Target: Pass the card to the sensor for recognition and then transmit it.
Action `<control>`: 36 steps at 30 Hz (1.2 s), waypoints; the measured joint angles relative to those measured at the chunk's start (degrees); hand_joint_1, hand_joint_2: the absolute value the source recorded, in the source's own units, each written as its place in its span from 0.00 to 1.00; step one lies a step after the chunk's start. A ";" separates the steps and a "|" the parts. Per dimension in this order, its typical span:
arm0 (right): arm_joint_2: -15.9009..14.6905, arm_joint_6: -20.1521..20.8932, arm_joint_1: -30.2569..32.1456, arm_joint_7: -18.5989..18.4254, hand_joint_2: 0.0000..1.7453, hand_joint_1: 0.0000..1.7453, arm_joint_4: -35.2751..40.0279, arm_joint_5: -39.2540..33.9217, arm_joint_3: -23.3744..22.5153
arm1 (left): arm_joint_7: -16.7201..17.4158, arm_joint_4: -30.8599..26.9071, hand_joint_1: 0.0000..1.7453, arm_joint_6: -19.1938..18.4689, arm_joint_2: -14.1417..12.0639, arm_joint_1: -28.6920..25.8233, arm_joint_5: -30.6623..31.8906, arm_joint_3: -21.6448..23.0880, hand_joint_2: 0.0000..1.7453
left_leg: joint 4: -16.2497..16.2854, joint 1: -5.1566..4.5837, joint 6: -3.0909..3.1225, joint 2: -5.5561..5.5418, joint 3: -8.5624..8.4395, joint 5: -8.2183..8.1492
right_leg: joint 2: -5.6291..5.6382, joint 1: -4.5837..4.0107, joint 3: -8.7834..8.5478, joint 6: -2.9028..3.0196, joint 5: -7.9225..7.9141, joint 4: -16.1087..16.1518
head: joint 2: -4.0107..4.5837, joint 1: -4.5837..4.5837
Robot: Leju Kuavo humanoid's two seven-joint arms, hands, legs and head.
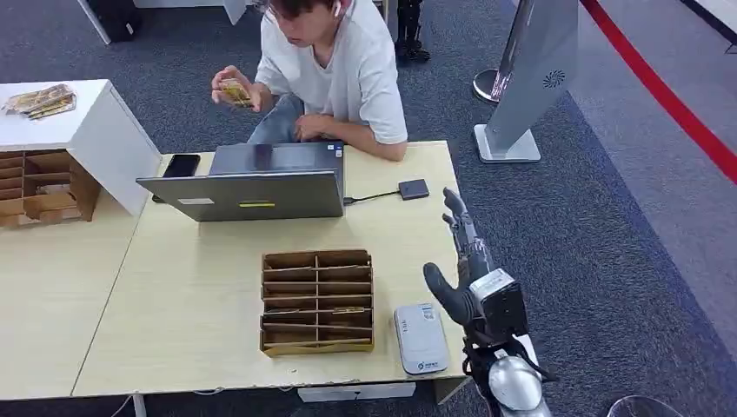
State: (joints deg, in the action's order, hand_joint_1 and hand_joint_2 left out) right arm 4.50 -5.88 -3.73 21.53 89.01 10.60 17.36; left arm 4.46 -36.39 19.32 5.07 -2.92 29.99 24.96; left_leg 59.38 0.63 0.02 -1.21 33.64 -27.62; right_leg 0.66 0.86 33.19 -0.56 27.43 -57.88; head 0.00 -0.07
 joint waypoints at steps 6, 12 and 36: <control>0.59 -1.14 1.03 0.24 0.00 0.00 -4.58 -1.05 -2.30 | 0.00 1.20 0.00 0.40 -0.07 0.59 -1.67 1.07 0.00 | 0.00 0.02 0.00 0.01 -0.01 0.00 | 0.00 -0.01 0.01 0.00 0.00 0.00 | 0.00 -0.02; 2.01 -1.60 1.80 4.79 0.00 0.00 -10.43 -3.59 -4.00 | -0.94 3.17 0.00 1.07 -0.07 1.59 -4.00 1.58 0.00 | -0.01 0.02 0.00 0.01 0.00 0.00 | 0.00 -0.02 0.01 0.00 0.00 -0.01 | 0.00 -0.02; 3.04 -4.22 2.79 6.97 0.00 0.00 -16.02 -2.29 -4.96 | -1.99 7.08 0.00 3.28 0.07 3.02 -8.33 3.96 0.00 | 0.00 0.01 0.00 0.01 0.00 0.00 | 0.00 -0.01 0.01 0.00 0.00 -0.01 | 0.00 0.00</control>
State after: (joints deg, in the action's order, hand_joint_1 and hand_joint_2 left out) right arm 7.54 -10.10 -0.93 28.50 72.98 8.31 12.39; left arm 2.47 -29.31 22.60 5.14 0.10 21.66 28.92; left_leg 59.38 0.64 0.02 -1.20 33.64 -27.62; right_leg 0.66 0.85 33.20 -0.56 27.43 -57.89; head 0.00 -0.07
